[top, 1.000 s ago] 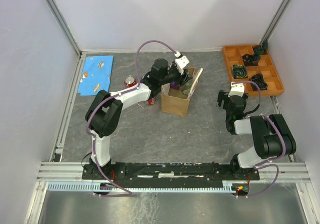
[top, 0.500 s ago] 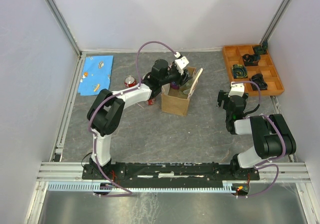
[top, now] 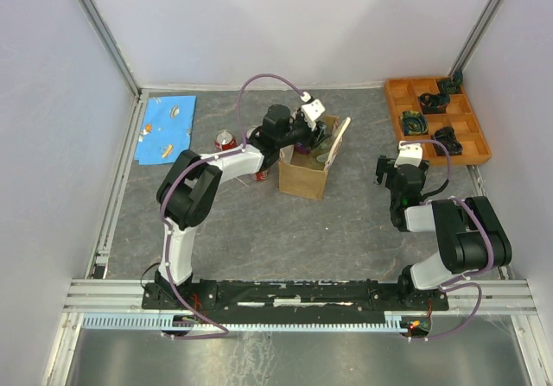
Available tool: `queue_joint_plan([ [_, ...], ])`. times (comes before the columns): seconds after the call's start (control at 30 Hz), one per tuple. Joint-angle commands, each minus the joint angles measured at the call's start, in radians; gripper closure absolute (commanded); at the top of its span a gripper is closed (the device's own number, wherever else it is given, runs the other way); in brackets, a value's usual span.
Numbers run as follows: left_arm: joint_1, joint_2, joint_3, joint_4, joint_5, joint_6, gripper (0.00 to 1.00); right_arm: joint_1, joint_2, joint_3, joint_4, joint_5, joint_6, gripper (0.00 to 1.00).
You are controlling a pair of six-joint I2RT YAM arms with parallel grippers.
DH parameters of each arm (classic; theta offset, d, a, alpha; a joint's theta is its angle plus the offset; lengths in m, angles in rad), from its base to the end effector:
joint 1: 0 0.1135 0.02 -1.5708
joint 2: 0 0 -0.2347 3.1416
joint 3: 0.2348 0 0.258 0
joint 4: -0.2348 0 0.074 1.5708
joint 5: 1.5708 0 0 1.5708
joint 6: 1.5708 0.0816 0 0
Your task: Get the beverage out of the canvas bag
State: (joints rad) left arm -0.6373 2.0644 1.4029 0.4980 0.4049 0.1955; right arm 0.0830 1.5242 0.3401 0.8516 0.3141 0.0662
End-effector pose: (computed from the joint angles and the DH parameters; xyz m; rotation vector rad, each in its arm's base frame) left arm 0.3932 -0.3311 0.1892 0.9823 1.4708 -0.6729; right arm 0.3036 0.0000 0.0887 0.1963 1.8810 -0.1970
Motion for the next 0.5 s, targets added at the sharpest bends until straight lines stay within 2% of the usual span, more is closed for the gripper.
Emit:
queue_joint_plan([
  [0.0, 0.014, 0.003, 0.021, 0.084, 0.014, -0.008, 0.46, -0.004, -0.012, 0.018, 0.032, 0.005, 0.006, 0.01],
  [0.1, 0.018, 0.013, 0.018, 0.109, 0.014, -0.024, 0.46, -0.004, -0.012, 0.018, 0.032, 0.005, 0.007, 0.01],
  [0.2, 0.023, 0.027, 0.02, 0.144, 0.028, -0.055, 0.53, -0.003, -0.012, 0.017, 0.032, 0.005, 0.007, 0.01],
  [0.47, 0.031, 0.034, 0.022, 0.172, 0.04, -0.095, 0.94, -0.003, -0.012, 0.017, 0.032, 0.005, 0.007, 0.01],
])
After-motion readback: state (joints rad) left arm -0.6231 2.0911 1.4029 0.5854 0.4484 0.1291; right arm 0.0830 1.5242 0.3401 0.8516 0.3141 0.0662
